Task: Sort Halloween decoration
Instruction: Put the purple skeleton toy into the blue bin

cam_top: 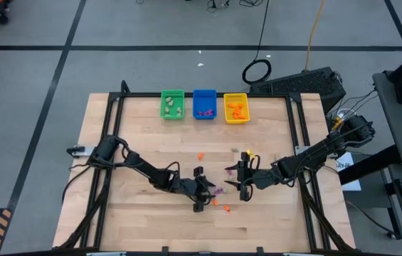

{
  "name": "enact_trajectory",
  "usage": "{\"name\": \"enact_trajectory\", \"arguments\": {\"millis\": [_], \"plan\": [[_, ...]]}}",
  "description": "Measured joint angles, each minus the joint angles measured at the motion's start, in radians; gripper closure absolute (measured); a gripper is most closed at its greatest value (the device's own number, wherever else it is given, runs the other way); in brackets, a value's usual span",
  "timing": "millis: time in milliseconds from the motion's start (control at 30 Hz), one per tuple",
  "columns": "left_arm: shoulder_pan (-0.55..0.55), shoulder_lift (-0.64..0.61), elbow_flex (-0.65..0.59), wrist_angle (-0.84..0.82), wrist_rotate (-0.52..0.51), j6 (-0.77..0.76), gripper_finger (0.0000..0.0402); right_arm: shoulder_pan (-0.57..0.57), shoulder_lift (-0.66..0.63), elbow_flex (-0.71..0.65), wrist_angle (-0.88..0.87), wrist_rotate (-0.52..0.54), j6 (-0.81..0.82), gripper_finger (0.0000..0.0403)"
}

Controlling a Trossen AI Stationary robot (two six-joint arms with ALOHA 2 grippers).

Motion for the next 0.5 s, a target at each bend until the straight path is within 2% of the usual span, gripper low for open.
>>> {"name": "enact_trajectory", "arguments": {"millis": [167, 500], "plan": [[-0.005, 0.000, 0.000, -0.004, -0.063, -0.024, 0.0192, 0.000, 0.000, 0.000, 0.003, 0.000, 0.000, 0.0193], [-0.006, 0.026, 0.015, 0.015, -0.042, -0.047, 0.0192, 0.000, 0.000, 0.000, 0.004, 0.000, -0.004, 0.0193]]}}
